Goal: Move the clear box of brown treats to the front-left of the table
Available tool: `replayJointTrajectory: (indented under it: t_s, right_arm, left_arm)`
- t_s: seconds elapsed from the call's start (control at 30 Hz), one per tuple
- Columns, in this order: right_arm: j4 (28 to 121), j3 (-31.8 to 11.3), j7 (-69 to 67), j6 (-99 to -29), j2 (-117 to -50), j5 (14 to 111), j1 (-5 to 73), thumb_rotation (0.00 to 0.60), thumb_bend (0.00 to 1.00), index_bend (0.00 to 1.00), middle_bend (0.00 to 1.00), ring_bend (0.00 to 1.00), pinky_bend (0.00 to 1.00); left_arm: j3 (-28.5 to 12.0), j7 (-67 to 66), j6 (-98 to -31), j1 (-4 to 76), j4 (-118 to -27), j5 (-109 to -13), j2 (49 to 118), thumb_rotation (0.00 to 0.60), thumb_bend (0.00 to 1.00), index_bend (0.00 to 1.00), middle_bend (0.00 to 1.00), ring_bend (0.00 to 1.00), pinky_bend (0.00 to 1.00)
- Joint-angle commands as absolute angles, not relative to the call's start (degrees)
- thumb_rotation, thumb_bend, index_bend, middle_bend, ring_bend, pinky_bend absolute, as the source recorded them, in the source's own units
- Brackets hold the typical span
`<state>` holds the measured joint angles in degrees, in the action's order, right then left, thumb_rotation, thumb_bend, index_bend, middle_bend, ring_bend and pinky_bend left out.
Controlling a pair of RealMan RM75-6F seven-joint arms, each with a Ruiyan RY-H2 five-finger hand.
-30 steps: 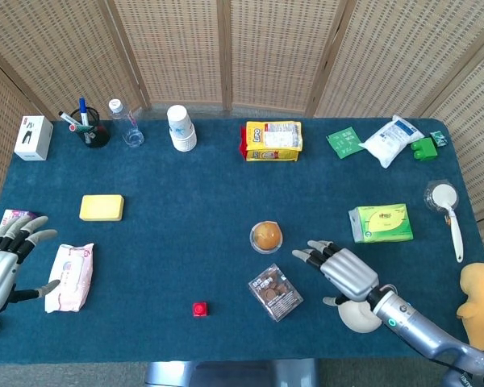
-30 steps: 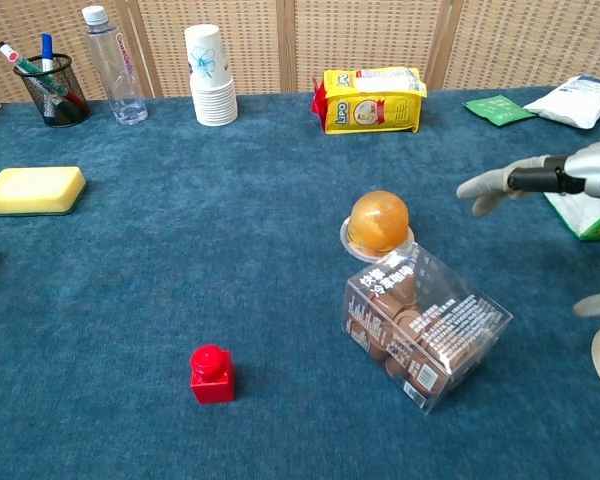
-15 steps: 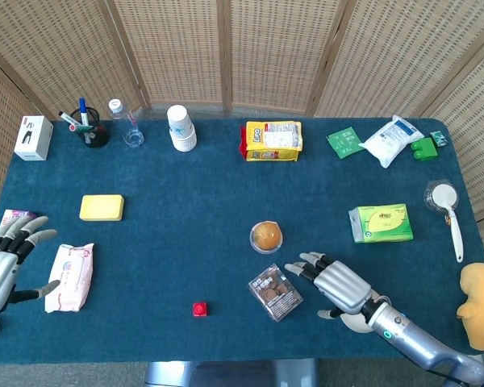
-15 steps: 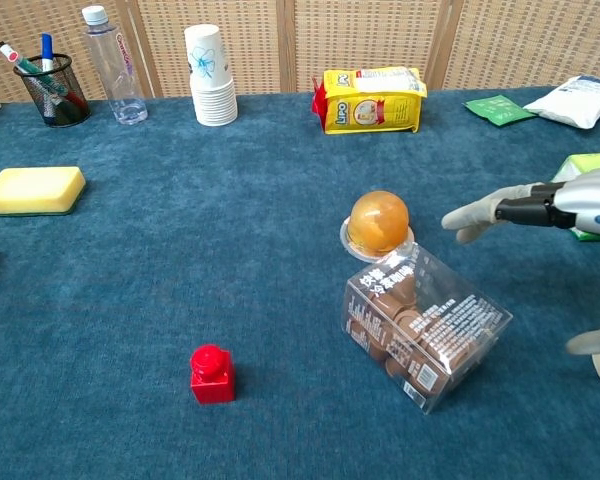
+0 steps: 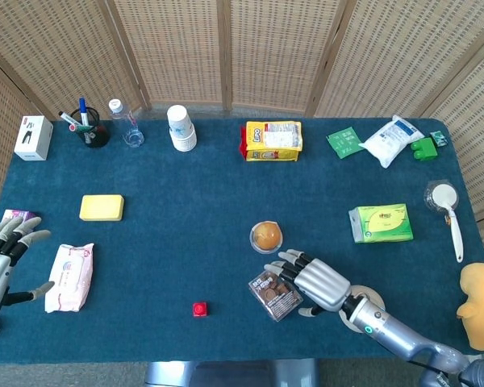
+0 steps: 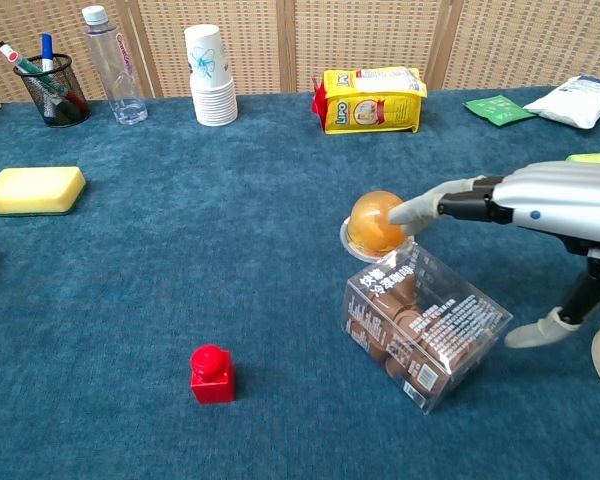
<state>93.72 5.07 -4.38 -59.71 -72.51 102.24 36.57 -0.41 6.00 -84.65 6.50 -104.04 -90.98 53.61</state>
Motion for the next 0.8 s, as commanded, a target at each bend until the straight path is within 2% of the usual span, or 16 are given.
replayJointTrajectory:
  t_s: [0.03, 0.43, 0.8]
  right_arm:
    - [93.59, 4.61, -4.52, -59.21, -72.98, 102.18, 37.22, 0.6, 0.0, 0.01, 0.17, 0.07, 0.15]
    - [94.04, 3.44, -3.84, -56.58, -74.81, 101.83, 39.83, 0.6, 0.0, 0.01, 0.17, 0.07, 0.15]
    - [95.6, 5.1, -3.27, -57.85, -70.48, 102.12, 38.92, 0.6, 0.0, 0.01, 0.17, 0.07, 0.15]
  left_arm:
    - [-0.35, 6.11, -84.7, 6.42, -103.95, -90.95, 53.59, 0.6, 0.15, 0.22, 0.14, 0.04, 0.06]
    - [-0.32, 7.03, -85.02, 6.04, -103.0, -90.55, 53.72, 0.6, 0.15, 0.22, 0.14, 0.04, 0.06]
    - [-0.67, 6.48, -83.76, 7.12, -103.17, -90.82, 54.78, 0.6, 0.15, 0.22, 0.14, 0.04, 0.06]
